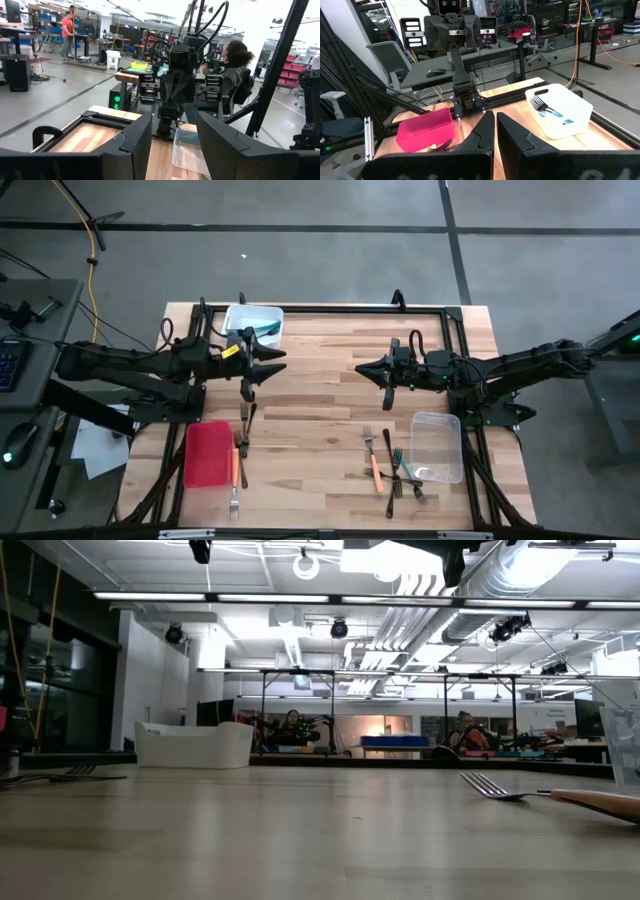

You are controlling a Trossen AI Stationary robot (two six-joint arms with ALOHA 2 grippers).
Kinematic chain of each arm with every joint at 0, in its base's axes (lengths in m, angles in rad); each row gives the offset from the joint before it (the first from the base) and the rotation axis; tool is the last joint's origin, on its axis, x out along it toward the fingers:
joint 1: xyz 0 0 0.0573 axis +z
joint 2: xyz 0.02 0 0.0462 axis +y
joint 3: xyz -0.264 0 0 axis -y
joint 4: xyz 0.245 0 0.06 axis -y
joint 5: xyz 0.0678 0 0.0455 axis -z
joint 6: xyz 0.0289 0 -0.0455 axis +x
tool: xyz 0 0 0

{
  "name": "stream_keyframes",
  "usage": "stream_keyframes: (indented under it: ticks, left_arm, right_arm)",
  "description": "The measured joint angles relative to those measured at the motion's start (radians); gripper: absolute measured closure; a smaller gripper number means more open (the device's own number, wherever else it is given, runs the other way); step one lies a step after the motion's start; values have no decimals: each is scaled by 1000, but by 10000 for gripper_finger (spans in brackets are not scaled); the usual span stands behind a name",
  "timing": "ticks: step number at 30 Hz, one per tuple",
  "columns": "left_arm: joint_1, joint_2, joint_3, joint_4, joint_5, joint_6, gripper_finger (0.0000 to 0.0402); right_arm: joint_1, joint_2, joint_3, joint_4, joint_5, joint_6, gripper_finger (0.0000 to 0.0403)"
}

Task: Sort silverware by color (type)
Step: Put the orange fork into the red bin

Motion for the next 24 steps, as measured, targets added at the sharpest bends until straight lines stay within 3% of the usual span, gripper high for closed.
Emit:
stream_keyframes:
  ticks: [13, 20, 24]
  left_arm:
    - [0, 0, 0, -2, 0, 0, 257]
    - [0, 0, 0, -3, 0, 0, 257]
    - [0, 0, 0, -2, 0, -1, 257]
  right_arm:
    - [0, 0, 0, 2, 0, 29, 398]
    - [0, 0, 0, 3, 0, 121, 397]
    - [0, 1, 29, -62, 1, 225, 373]
